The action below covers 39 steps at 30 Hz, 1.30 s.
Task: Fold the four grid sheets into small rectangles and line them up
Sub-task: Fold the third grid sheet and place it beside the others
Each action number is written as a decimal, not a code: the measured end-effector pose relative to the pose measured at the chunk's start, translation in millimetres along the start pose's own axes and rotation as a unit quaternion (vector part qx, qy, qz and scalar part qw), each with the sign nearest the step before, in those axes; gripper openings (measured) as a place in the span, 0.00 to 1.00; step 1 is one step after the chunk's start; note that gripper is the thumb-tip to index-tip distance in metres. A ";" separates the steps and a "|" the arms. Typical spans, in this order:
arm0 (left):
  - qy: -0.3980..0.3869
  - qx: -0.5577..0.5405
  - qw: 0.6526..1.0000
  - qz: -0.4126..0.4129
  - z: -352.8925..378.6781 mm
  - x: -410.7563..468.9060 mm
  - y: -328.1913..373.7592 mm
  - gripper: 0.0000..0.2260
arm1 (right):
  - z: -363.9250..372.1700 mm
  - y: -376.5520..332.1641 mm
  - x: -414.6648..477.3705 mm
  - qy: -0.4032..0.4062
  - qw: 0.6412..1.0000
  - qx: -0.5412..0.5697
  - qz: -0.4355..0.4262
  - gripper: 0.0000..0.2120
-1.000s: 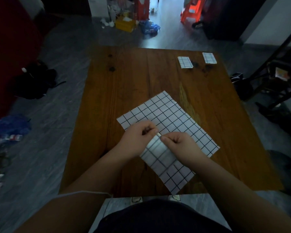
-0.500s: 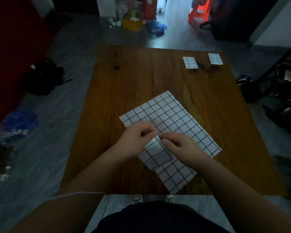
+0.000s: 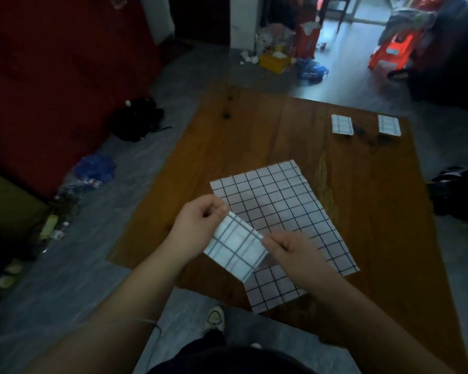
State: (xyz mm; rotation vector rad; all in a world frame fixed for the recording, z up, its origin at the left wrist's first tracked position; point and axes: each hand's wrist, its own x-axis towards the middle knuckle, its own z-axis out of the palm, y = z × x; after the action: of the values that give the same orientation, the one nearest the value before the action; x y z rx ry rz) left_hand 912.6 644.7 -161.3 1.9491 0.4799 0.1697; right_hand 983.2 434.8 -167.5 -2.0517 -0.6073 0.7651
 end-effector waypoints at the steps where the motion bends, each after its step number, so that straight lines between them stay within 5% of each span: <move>1: 0.017 0.001 1.000 -0.006 -0.1 -9.0 0.5 0.08 | -1.3 4.7 -6.5 -0.009 1.000 0.004 0.000 0.12; 11: 0.108 0.020 0.993 -0.032 1.6 -89.1 1.9 0.07 | 10.4 10.9 -27.6 0.006 0.994 -0.048 -0.099 0.06; 25: 0.179 -0.098 0.976 -0.075 -119.2 -195.0 -47.4 0.07 | 143.7 -113.0 -9.7 -0.229 0.951 -0.097 -0.183 0.05; 31: 0.203 -0.346 0.903 -0.152 -209.6 -269.4 -131.9 0.25 | 269.4 -179.0 2.4 -0.258 0.953 -0.062 -0.146 0.05; 35: 0.247 -0.449 0.849 -0.131 -269.4 -322.3 -180.0 0.20 | 370.0 -227.5 5.3 -0.258 0.957 -0.043 -0.126 0.04; 39: 0.324 -0.439 0.822 -0.164 -326.5 -361.5 -219.4 0.15 | 460.6 -272.6 2.8 -0.265 0.956 -0.021 -0.121 0.04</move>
State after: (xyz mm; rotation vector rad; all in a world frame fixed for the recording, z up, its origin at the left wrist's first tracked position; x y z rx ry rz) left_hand 420.3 850.4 -186.8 0.8364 0.9665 0.7104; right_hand 622.5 830.0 -151.4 -1.7589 -1.1578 1.1680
